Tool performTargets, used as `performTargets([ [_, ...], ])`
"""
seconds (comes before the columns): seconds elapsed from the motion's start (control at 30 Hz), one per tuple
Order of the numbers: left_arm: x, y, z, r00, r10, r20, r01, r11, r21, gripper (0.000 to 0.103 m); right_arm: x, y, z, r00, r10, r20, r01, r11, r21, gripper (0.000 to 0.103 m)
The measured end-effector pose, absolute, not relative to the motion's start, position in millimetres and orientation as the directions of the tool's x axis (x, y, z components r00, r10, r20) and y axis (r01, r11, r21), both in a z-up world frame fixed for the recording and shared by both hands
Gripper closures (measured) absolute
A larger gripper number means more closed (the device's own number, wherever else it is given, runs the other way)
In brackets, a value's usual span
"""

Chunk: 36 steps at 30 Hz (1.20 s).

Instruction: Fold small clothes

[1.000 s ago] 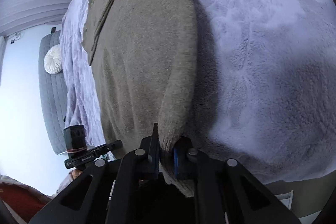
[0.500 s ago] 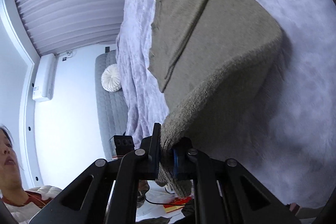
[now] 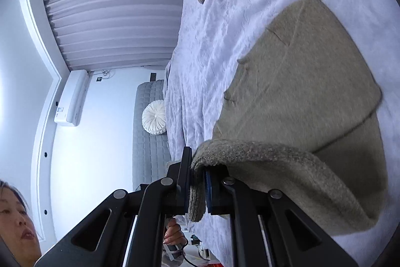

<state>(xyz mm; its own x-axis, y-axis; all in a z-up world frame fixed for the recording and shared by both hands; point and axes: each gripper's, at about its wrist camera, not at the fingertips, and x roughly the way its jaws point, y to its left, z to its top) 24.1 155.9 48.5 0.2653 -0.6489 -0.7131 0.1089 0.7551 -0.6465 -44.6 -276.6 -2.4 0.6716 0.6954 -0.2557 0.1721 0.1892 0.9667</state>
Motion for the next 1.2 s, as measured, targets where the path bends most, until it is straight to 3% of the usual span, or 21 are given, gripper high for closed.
performTargets([
  [0.3,93.5,118.5,-15.9,0.264,-0.413,-0.872,0.062,0.909,-0.412,0.088,12.3,-316.1,-68.7,0.662,0.648,-0.378,0.325,0.207,0.923,0.093],
  [0.4,98.5,118.0,-25.2,0.244,-0.381,-0.892,0.035,0.923,-0.384,0.080,20.3,-317.9,-84.7,0.646,0.642,-0.413,0.376,0.204,0.904,0.092],
  [0.57,100.3,122.4,-12.8,0.248,-0.393,-0.886,0.017,0.916,-0.402,0.080,28.9,-322.7,-88.9,0.640,0.658,-0.397,0.401,0.155,0.903,0.086],
  [0.6,99.9,122.5,-6.8,0.258,-0.397,-0.881,0.029,0.915,-0.403,0.080,29.6,-324.7,-86.1,0.648,0.656,-0.387,0.395,0.145,0.907,0.083],
  [0.63,97.8,123.3,-0.8,0.267,-0.401,-0.876,0.042,0.913,-0.406,0.080,30.1,-327.3,-82.5,0.658,0.654,-0.374,0.387,0.132,0.913,0.074],
  [0.67,97.0,123.3,4.5,0.273,-0.409,-0.871,0.054,0.910,-0.411,0.080,26.1,-329.6,-77.3,0.670,0.652,-0.353,0.373,0.116,0.921,0.054],
  [0.7,96.4,123.0,8.5,0.276,-0.414,-0.867,0.064,0.908,-0.413,0.080,26.5,-331.8,-72.9,0.682,0.649,-0.338,0.360,0.106,0.927,0.047],
  [0.83,91.0,117.9,16.2,0.272,-0.398,-0.876,0.107,0.917,-0.383,0.079,29.1,-334.1,-53.7,0.686,0.654,-0.319,0.308,0.136,0.942,0.044],
  [0.87,89.9,116.1,15.9,0.266,-0.398,-0.878,0.119,0.917,-0.380,0.072,29.8,-335.0,-50.6,0.687,0.655,-0.316,0.298,0.142,0.944,0.044],
  [0.93,88.2,112.7,13.1,0.251,-0.403,-0.880,0.127,0.915,-0.383,0.016,35.1,-335.4,-48.6,0.692,0.651,-0.312,0.297,0.137,0.945,0.044],
  [0.97,86.3,111.4,13.8,0.267,-0.381,-0.885,0.127,0.925,-0.359,0.012,35.3,-336.1,-50.4,0.695,0.650,-0.307,0.302,0.123,0.945,0.044],
  [1.2,79.1,114.5,27.1,0.324,-0.289,-0.901,0.140,0.956,-0.256,0.012,26.8,-333.0,-51.3,0.680,0.661,-0.319,0.304,0.141,0.942,0.045],
])
